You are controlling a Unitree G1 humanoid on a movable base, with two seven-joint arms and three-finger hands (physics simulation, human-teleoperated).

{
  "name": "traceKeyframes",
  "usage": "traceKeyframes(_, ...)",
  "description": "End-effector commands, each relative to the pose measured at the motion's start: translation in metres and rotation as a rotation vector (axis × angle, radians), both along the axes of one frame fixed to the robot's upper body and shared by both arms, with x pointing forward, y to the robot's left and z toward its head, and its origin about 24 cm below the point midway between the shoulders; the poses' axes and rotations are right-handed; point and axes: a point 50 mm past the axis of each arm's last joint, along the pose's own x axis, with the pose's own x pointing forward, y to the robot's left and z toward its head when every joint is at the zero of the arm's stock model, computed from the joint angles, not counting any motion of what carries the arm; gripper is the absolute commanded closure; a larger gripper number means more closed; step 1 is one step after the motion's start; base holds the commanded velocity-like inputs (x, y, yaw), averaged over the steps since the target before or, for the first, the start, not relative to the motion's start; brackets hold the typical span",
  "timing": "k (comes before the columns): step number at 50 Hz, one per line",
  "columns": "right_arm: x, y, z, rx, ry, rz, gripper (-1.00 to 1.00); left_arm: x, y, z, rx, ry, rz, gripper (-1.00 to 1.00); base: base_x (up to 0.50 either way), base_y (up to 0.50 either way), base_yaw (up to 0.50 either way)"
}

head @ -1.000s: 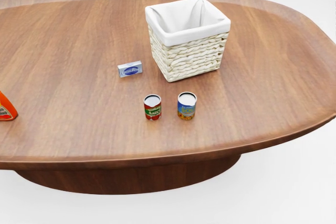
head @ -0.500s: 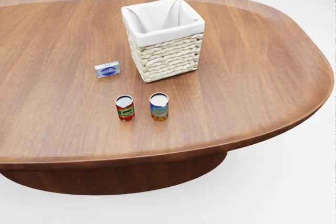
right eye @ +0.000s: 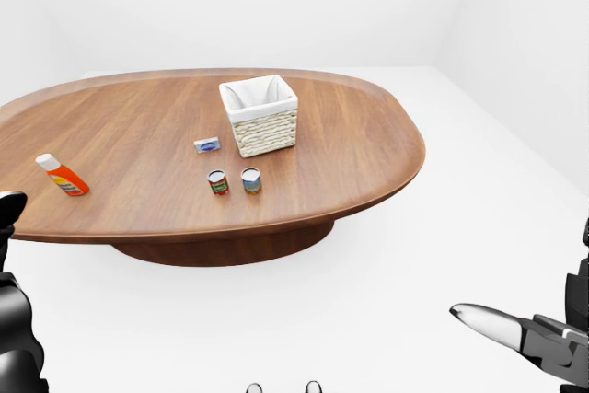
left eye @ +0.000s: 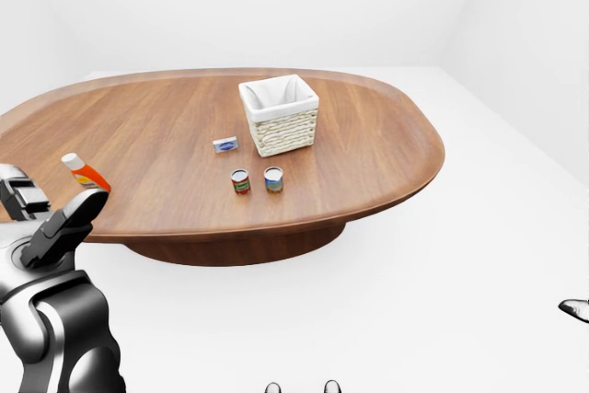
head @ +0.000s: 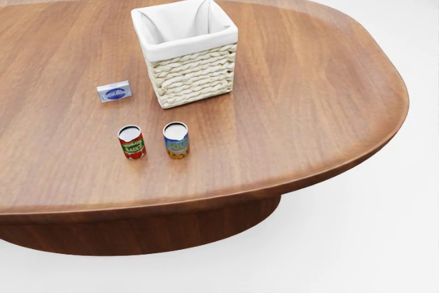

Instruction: Pick up the tomato sauce, and put it in the basket.

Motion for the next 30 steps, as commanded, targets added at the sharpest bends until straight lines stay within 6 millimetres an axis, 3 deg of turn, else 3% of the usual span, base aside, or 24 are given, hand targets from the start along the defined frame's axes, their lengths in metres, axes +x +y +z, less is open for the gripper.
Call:
traceKeyframes(1,0.0013,0.0027,-0.0023,-0.013,0.006,-0.003,-1.00,-0.0001,0.0005,-0.0012,0.001,0.006,0.002,-1.00,0.00,0.00,0.00)
traceKeyframes(11,0.0042,0.0051,-0.0022,-0.023,0.012,0.019,-1.00,-0.0002,0.0001,-0.0010,0.002,0.005,0.002,-1.00,0.02,0.00,0.00)
traceKeyframes(30,0.0061,0.0062,-0.0019,-0.032,0.019,0.024,-1.00,0.0019,-0.0001,-0.0028,0.003,0.014,-0.001,-1.00,0.30,0.00,0.00)
